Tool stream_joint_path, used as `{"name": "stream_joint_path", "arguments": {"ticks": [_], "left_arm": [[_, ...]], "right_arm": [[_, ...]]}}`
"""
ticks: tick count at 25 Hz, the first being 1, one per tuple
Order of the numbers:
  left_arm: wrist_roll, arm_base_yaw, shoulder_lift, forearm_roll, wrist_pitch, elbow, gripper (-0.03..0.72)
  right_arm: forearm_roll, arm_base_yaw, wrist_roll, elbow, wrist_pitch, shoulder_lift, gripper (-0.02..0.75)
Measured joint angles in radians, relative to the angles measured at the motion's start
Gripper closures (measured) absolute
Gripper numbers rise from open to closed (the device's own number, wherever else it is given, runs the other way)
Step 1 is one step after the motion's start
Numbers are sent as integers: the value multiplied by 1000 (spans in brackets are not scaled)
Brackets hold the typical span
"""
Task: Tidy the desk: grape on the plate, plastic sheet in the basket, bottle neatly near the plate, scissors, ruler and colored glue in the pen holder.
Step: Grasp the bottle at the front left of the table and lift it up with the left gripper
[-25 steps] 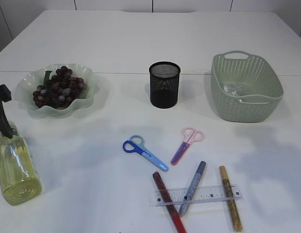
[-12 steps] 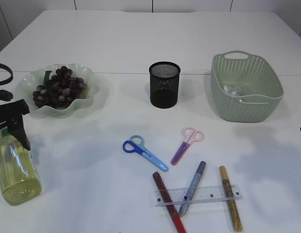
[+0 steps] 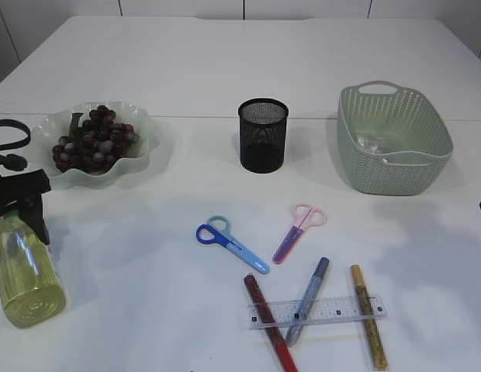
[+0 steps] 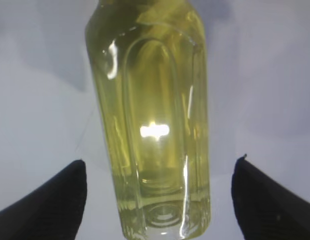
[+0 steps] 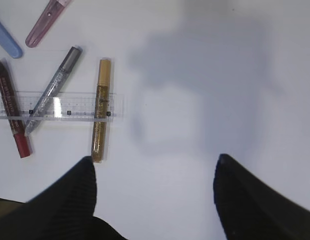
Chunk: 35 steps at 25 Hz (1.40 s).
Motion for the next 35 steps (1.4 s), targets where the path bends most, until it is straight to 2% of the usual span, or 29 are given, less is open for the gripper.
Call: {"name": "stream_joint_path", "arguments": {"ticks": [28, 35], "left_arm": [[-45, 0, 168, 3, -82, -1, 34], [-47, 0, 168, 13, -85, -2, 148]], "right_arm": [[0, 0, -2, 0, -24, 0, 173], [0, 0, -3, 0, -24, 0, 173]]}}
